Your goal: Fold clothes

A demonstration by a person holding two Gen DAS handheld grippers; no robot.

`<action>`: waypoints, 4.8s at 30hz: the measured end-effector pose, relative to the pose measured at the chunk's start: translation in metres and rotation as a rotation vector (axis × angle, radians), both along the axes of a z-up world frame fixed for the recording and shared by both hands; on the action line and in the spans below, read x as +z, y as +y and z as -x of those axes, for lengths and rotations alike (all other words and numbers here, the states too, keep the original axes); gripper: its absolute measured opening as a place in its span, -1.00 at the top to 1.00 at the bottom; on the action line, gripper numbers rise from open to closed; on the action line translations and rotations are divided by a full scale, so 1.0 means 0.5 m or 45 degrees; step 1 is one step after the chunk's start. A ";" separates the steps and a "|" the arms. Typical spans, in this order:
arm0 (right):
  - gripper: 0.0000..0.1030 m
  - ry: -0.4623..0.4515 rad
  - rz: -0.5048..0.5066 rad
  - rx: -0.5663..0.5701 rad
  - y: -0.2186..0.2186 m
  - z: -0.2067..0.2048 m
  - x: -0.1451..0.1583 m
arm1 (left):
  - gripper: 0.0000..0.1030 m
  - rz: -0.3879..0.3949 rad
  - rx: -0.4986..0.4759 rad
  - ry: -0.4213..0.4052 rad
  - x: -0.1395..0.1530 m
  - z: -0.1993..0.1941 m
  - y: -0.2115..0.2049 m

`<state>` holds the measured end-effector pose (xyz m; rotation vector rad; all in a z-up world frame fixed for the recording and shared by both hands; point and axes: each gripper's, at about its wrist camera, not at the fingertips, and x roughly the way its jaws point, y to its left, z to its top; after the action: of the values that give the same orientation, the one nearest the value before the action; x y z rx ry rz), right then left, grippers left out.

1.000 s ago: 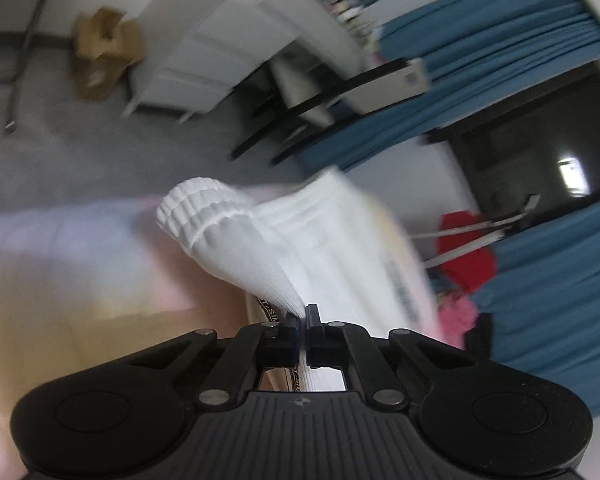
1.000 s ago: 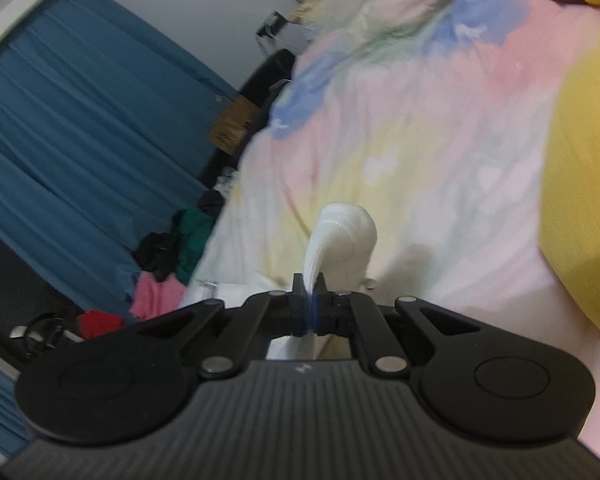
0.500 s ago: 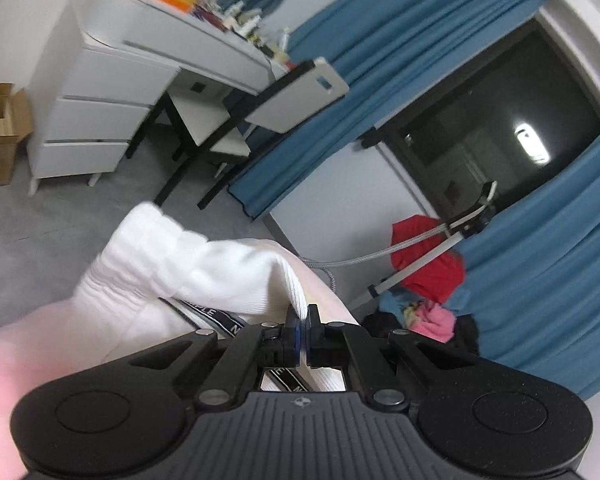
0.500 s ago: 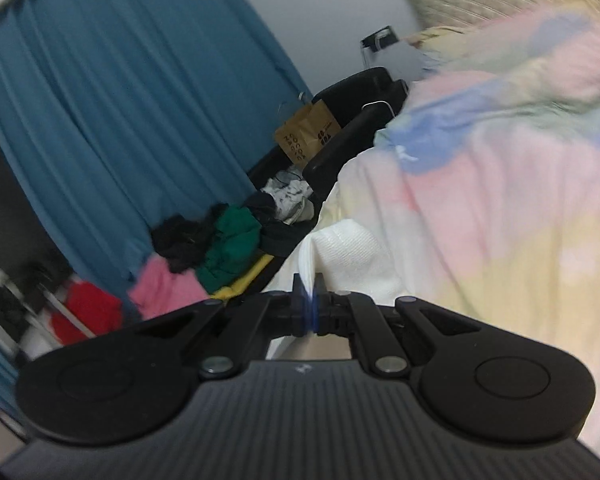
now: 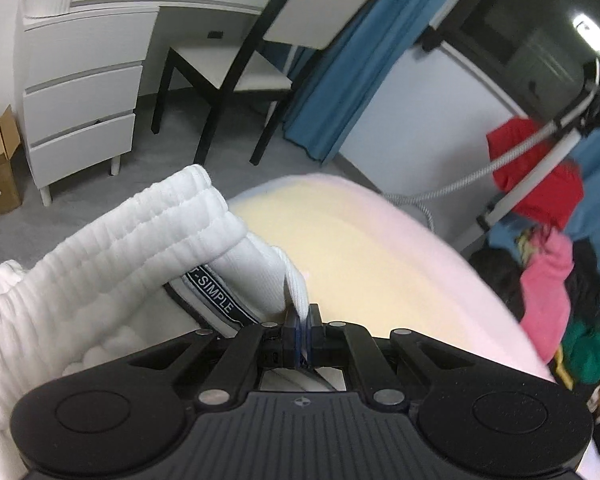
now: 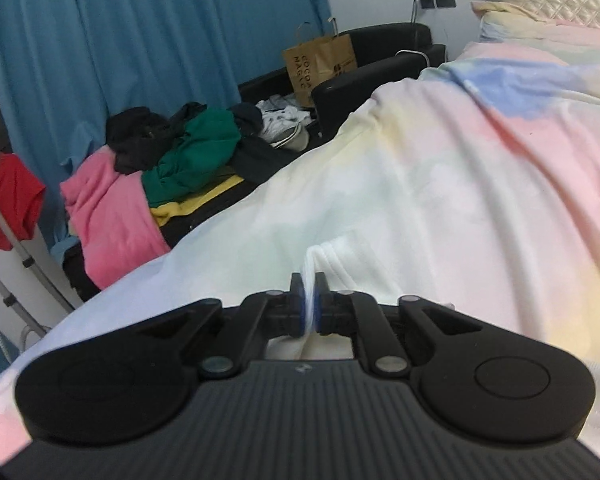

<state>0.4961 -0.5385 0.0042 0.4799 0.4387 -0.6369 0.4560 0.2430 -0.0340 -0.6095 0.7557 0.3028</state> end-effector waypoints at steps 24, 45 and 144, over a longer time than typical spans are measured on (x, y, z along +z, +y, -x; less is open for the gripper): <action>-0.46 -0.413 -0.719 0.104 0.113 0.529 -0.088 | -0.41 0.466 -0.009 -0.169 -0.049 0.594 0.048; 0.70 -0.361 -0.528 0.078 0.057 0.339 -0.068 | 0.85 0.443 0.215 -0.333 -0.015 0.437 0.112; 0.70 -0.118 0.496 0.375 0.303 0.716 0.132 | -0.31 -0.636 -0.753 -0.061 -0.089 0.808 -0.528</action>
<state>0.1382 -0.3868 0.0704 0.0701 0.2804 -0.3992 0.0519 -0.0209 -0.0785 0.0893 0.7438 -0.0746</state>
